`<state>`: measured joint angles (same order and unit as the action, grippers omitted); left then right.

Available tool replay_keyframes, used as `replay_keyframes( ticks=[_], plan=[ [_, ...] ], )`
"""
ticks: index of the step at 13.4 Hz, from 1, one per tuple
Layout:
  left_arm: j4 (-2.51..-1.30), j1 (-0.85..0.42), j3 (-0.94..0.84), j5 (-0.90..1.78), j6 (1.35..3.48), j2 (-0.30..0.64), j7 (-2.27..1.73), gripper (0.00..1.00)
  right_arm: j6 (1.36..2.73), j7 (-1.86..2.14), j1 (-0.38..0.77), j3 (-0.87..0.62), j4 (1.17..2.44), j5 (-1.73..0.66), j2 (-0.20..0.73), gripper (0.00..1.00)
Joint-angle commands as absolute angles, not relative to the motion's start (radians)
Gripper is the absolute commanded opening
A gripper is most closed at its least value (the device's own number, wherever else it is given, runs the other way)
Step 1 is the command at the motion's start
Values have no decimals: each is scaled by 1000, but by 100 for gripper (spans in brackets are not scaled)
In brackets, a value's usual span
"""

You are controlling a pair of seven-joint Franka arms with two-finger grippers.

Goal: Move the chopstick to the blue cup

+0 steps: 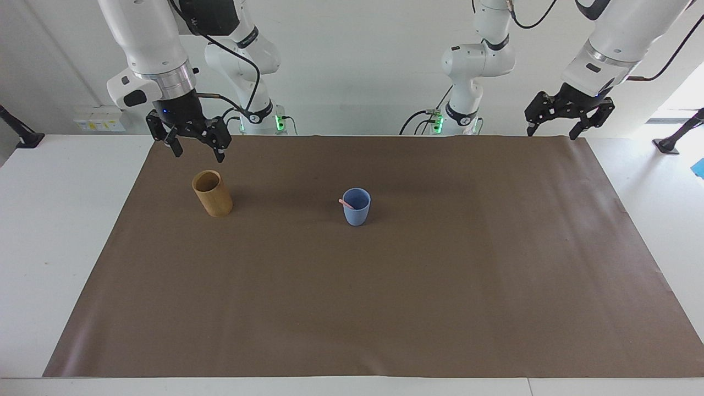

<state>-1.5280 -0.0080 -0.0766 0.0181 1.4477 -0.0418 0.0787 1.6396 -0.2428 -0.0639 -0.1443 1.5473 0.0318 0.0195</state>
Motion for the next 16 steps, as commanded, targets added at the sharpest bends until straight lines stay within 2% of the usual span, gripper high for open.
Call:
replay_keyframes(
  ticks=[1, 5, 9, 16],
  plan=[
    [-1548, 9, -83, 31, 1440, -64, 84, 100, 1623, -192, -71, -121, 1535, 20, 14, 100],
    [-1548, 9, -83, 31, 1440, -64, 84, 100, 1551, -173, 37, 3, 1537, 18, -6, 100],
    [-1548, 9, -83, 31, 1442, -64, 84, 100, 1551, -158, 72, 37, 1540, 18, -8, 100],
    [-1548, 9, -83, 31, 1442, -64, 84, 100, 1563, -156, 63, 37, 1557, -34, -5, 100]
  ],
)
